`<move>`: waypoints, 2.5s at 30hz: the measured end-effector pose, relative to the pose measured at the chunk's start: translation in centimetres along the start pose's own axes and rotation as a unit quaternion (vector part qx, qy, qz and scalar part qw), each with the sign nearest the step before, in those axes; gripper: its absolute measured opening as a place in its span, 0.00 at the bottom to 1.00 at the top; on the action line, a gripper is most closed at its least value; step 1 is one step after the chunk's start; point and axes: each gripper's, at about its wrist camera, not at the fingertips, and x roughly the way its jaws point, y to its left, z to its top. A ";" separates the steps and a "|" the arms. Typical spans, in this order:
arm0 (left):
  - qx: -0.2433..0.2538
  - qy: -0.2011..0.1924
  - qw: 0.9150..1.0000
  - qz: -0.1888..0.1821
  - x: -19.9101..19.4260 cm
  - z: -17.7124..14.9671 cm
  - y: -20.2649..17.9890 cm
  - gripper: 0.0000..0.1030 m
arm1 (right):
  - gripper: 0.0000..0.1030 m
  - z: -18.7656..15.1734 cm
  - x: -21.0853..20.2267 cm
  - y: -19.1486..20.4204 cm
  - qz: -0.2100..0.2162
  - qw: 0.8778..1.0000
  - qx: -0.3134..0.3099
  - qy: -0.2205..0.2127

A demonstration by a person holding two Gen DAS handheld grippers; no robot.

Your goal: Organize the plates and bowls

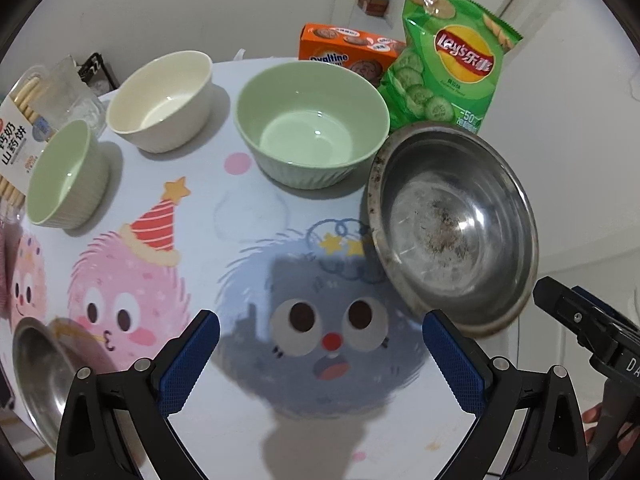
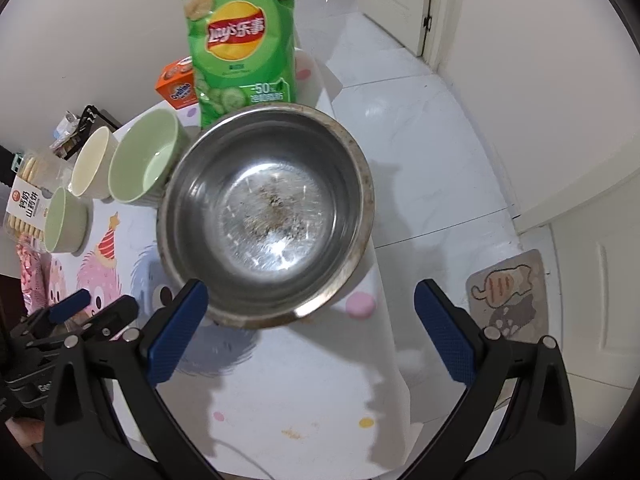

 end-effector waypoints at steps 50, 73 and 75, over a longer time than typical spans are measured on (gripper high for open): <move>-0.030 0.033 0.996 -0.077 4.4 0.5 -0.6 0.14 | 0.16 -0.2 2.6 -2.0 0.013 0.999 0.011 0.039; -0.064 -0.030 0.997 -0.033 -7.0 -6.5 16.9 0.14 | 0.17 -7.9 -1.4 14.8 0.062 0.997 -0.055 0.012; -0.076 -0.036 0.996 -0.025 -8.3 -7.5 19.4 0.14 | 0.17 -8.6 -1.3 17.3 0.072 0.995 -0.070 0.013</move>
